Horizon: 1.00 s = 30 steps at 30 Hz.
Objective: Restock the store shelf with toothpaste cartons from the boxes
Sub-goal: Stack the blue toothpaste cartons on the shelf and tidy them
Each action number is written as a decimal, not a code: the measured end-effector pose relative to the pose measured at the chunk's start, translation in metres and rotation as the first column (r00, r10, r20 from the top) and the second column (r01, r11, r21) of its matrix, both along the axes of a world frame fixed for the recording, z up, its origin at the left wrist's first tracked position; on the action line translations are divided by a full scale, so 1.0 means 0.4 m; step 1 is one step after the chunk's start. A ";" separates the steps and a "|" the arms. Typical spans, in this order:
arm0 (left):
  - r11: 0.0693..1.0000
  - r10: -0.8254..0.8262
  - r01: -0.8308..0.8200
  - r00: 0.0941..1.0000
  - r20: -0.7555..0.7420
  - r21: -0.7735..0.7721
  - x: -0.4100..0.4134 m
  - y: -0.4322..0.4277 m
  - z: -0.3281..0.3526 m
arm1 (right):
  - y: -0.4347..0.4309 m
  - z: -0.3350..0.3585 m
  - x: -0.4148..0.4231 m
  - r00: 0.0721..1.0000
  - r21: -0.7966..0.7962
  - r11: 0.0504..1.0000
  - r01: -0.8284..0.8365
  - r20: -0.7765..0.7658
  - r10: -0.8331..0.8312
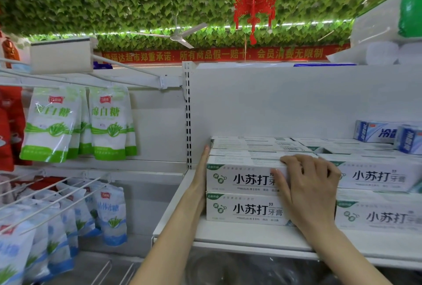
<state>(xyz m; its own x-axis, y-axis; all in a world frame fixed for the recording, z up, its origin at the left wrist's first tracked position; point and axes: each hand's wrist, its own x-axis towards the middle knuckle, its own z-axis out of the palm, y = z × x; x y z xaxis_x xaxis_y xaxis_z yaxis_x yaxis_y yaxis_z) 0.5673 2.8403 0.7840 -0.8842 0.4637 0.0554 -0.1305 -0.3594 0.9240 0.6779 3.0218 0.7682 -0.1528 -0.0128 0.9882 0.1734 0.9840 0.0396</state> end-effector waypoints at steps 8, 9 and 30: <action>0.999 -0.037 0.037 0.999 0.020 0.017 0.003 -0.001 0.010 | -0.001 0.002 0.001 1.000 0.005 1.000 -0.002 -0.012 0.002; 0.999 -0.043 0.042 0.999 0.014 0.018 0.003 0.000 0.009 | -0.001 0.002 0.001 1.000 0.008 1.000 0.000 -0.012 0.000; 0.998 -0.064 0.064 0.998 -0.017 -0.007 0.038 -0.003 0.022 | -0.001 -0.003 0.003 0.999 0.003 1.000 0.029 0.013 -0.029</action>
